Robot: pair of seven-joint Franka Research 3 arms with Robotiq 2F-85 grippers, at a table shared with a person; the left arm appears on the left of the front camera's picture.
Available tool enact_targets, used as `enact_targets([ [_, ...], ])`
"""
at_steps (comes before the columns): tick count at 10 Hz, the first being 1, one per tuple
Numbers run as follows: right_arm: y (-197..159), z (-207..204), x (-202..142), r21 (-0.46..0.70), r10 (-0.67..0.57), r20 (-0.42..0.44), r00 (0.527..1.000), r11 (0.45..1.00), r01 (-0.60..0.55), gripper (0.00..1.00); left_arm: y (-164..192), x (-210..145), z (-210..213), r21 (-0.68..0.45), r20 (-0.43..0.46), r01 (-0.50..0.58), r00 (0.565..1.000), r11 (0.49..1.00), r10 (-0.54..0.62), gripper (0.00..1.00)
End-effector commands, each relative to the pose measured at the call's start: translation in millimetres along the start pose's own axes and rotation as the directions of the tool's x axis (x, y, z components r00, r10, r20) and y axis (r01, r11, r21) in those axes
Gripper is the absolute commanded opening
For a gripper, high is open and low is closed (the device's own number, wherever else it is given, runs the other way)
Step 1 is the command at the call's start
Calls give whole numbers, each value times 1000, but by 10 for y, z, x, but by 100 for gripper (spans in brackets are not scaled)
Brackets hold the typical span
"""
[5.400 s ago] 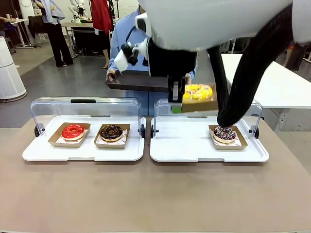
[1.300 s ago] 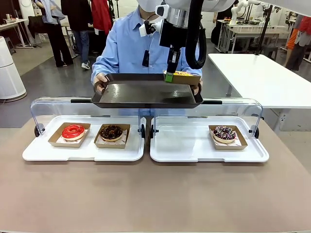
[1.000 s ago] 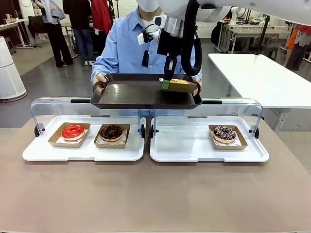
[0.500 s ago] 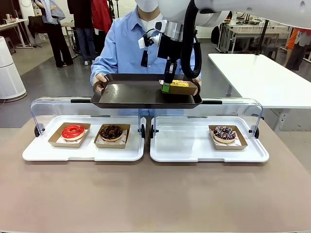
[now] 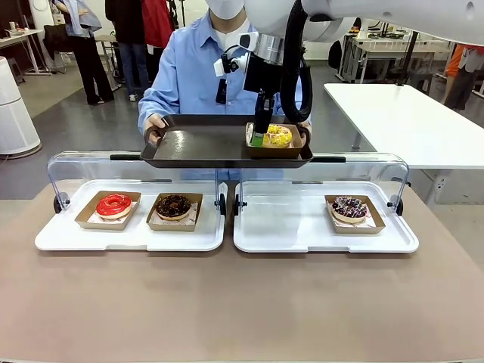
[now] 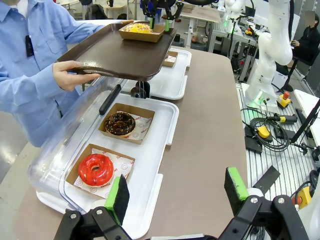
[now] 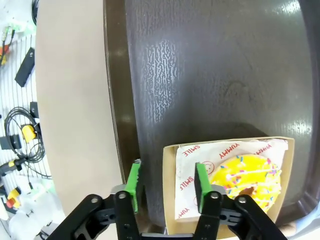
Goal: Provide the desired donut to the person.
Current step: Place the picked Paper togo box onto the Handle tray extended by the person.
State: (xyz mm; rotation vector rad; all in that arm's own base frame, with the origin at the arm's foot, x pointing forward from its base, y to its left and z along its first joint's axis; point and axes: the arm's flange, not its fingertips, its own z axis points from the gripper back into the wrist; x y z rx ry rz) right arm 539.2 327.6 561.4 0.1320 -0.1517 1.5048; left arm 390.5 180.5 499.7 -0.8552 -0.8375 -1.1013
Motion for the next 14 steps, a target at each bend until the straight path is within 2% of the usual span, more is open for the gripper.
enact_targets([
  [1, -7, 23, -32, 46, 19, 29, 999, 999, -20, 100, -9, -2, -2, 2, 26, 23, 999, 1000, -24, 100],
  [8, 175, 160, 43, 110, 72, -78, 994, 992, -63, 100, -9, -2, -2, 2, 26, 23, 999, 1000, -24, 100],
  [9, 277, 221, 57, 104, 88, -83, 993, 991, -79, 100, -9, -2, -2, 2, 26, 23, 999, 1000, -24, 100],
  [11, 715, 387, 8, 74, 151, -139, 979, 987, -142, 100, -9, -2, -2, 2, 26, 23, 999, 1000, -24, 100],
  [12, 909, 458, -103, 55, 158, -138, 978, 987, -152, 100, -9, -2, -2, 2, 26, 23, 999, 1000, -24, 100],
  [14, 1307, 533, -549, 17, 139, -114, 984, 990, -138, 100, -9, -2, -2, 2, 26, 23, 999, 1000, -24, 100],
])
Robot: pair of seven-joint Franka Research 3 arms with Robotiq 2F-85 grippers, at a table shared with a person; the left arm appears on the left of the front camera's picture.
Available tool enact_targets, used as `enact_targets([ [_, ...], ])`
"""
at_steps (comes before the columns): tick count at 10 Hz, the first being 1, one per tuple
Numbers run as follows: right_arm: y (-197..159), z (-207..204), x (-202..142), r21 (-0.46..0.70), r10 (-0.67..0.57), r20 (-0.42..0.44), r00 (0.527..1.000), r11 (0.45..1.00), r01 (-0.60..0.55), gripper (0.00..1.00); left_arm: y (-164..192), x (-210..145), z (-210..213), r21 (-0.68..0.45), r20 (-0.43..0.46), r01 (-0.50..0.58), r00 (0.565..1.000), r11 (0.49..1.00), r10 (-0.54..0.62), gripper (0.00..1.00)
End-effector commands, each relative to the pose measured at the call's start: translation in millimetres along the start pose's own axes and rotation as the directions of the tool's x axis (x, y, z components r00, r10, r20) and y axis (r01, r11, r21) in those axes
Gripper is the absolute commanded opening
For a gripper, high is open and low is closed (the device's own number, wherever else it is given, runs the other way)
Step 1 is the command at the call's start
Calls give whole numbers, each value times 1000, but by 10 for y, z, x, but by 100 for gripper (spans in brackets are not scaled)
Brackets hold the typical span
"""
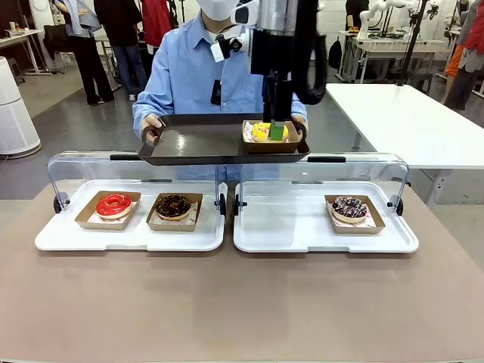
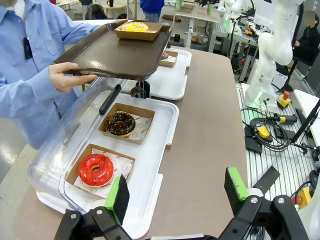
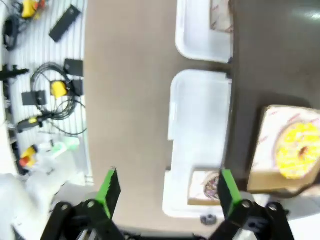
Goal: Provide the desired donut to the person.
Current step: Place the picked Paper togo box onto the Handle tray extended by the person.
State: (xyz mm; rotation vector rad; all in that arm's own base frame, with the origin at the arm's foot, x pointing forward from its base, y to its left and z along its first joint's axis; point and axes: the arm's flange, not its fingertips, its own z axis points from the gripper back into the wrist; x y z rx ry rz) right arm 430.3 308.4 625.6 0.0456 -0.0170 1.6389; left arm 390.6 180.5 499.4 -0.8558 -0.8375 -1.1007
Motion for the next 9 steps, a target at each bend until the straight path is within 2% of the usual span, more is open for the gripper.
enact_targets([
  [1, 414, -312, -570, -39, 17, 37, 999, 999, -16, 100, -11, 0, 0, 3, 25, 24, 999, 1000, -24, 100],
  [3, 524, -578, -994, -61, -20, 13, 1000, 998, 21, 100, -11, 0, 0, 3, 25, 24, 999, 1000, -24, 100],
  [5, 546, -801, -1322, -67, -85, 39, 996, 994, 88, 100, -11, 0, 0, 3, 25, 24, 999, 1000, -24, 100],
  [7, 479, -886, -1384, -49, -172, 15, 985, 984, 172, 100, -11, 0, 0, 3, 25, 24, 999, 1000, -24, 100],
  [8, 498, -821, -1398, -45, -111, 18, 994, 993, 111, 100, -11, 0, 0, 3, 25, 24, 999, 1000, -24, 100],
  [9, 498, -821, -1398, -45, -111, 18, 994, 993, 111, 100, -11, 0, 0, 3, 25, 24, 999, 1000, -24, 100],
])
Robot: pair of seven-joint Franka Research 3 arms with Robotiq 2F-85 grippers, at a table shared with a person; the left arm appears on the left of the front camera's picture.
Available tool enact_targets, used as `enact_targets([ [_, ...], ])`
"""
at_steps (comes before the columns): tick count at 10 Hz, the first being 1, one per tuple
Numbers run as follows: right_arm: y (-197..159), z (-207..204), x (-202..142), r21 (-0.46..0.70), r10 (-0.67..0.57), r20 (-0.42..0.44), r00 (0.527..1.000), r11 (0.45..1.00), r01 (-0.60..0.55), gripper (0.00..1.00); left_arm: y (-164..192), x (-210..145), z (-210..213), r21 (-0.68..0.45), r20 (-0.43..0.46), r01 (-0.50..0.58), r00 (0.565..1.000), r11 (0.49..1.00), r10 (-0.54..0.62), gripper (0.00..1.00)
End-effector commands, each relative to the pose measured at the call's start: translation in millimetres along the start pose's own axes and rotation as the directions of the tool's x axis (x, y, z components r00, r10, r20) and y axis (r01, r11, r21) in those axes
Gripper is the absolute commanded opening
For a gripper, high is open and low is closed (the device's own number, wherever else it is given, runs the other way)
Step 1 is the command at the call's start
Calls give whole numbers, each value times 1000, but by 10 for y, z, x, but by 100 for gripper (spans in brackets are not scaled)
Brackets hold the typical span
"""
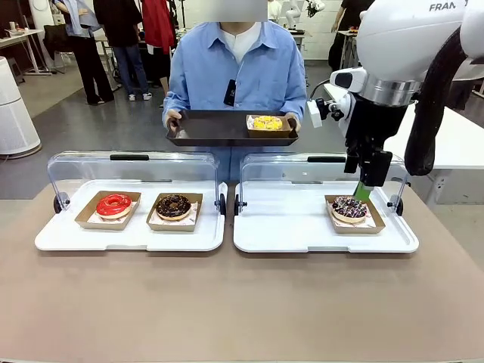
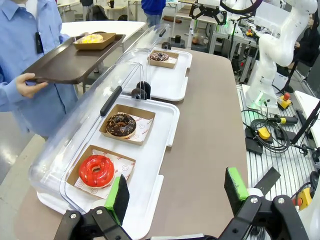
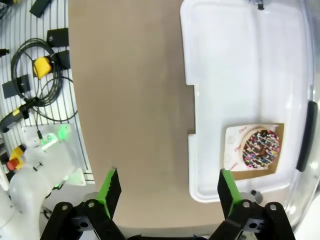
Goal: Provide the desired donut to the person.
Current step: Place the picked Paper togo box onto the Handle tray extended by the person, then pick up and lift the Paper togo box containing the Donut pointed at by the person.
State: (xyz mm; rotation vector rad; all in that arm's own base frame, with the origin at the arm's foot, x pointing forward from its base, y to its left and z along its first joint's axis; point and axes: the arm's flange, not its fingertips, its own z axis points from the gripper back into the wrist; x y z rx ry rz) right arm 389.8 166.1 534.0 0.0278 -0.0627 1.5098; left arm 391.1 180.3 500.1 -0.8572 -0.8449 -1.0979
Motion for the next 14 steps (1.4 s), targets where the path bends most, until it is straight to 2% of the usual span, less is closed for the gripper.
enact_targets([
  [1, 14, 47, 29, -2, 17, -2, 1000, 1000, -17, 100, -13, -8, -1, 0, 19, 23, 1000, 1000, -23, 100],
  [14, 14, 47, 29, -2, 17, -2, 1000, 1000, -17, 100, -13, -8, -1, 0, 19, 23, 1000, 1000, -23, 100],
])
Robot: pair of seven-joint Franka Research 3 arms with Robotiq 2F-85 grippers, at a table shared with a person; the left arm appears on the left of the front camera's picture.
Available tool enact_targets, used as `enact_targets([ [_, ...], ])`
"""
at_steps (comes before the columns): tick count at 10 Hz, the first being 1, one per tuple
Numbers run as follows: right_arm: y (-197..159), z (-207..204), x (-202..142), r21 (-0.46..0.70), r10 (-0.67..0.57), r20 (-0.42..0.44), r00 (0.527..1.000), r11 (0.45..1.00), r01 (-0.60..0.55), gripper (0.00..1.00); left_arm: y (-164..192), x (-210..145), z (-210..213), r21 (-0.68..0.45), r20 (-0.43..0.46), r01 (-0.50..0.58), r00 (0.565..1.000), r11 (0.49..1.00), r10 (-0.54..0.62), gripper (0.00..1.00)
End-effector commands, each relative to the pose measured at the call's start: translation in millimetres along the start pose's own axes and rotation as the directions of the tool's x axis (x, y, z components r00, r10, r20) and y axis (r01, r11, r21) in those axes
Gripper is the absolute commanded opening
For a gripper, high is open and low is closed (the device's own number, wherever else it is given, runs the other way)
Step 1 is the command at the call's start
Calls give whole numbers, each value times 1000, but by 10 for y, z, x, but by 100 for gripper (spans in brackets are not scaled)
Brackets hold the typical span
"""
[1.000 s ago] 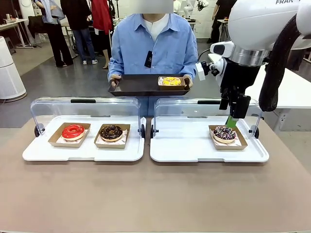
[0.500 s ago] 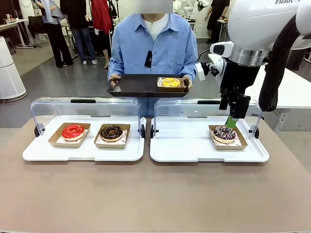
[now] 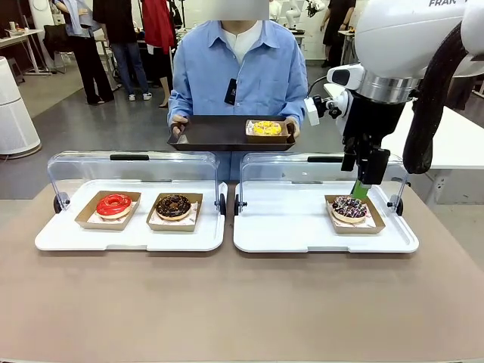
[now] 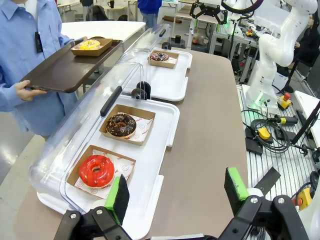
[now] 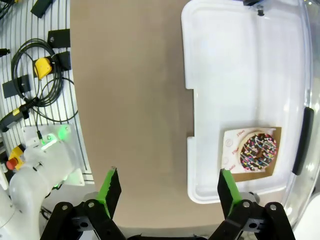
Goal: Provide the desired donut to the person.
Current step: Pick up and lift the Paper togo box containing the Donut pointed at by the person.
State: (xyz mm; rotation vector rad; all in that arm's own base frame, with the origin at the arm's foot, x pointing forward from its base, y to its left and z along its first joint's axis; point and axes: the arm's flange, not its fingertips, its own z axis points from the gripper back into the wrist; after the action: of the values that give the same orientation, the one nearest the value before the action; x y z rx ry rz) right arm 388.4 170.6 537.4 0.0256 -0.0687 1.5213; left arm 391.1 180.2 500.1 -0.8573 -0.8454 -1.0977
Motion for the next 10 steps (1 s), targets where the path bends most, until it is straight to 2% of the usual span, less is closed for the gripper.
enact_targets([
  [1, -3, 15, -17, 3, 5, -5, 1000, 1000, -5, 100, -13, -8, -1, -1, 18, 23, 1000, 1000, -23, 100],
  [2, 0, 0, 0, 0, 0, 0, 1000, 1000, 0, 100, -13, -8, -1, -1, 18, 23, 1000, 1000, -23, 100],
  [3, -135, -26, -273, 13, 96, 114, 989, 995, -99, 100, -13, -8, -1, -1, 18, 23, 1000, 1000, -23, 100],
  [4, -197, -30, -524, -22, 232, 306, 923, 971, -237, 100, -13, -8, -1, -1, 18, 23, 1000, 1000, -23, 100],
  [5, -200, -19, -812, -108, 232, 392, 890, 973, -206, 100, -13, -8, -1, -1, 18, 23, 1000, 1000, -23, 100],
  [6, -136, -31, -1196, -165, 208, 522, 827, 976, -142, 100, -13, -8, -1, -1, 18, 23, 1000, 1000, -23, 100],
  [7, -29, -82, -1573, -197, 176, 609, 774, 978, -68, 100, -13, -8, -1, -1, 18, 23, 1000, 1000, -23, 100],
  [8, 80, -156, -1928, -213, 126, 708, 695, 976, 40, 100, -13, -8, -1, -1, 18, 23, 1000, 1000, -23, 100],
  [9, 227, -226, -2207, -173, 55, 790, 611, 976, 136, 100, -13, -8, -1, -1, 18, 23, 1000, 1000, -23, 100],
  [10, 402, -264, -2443, -100, 0, 854, 519, 982, 163, 100, -13, -8, -1, -1, 18, 23, 1000, 1000, -23, 100],
])
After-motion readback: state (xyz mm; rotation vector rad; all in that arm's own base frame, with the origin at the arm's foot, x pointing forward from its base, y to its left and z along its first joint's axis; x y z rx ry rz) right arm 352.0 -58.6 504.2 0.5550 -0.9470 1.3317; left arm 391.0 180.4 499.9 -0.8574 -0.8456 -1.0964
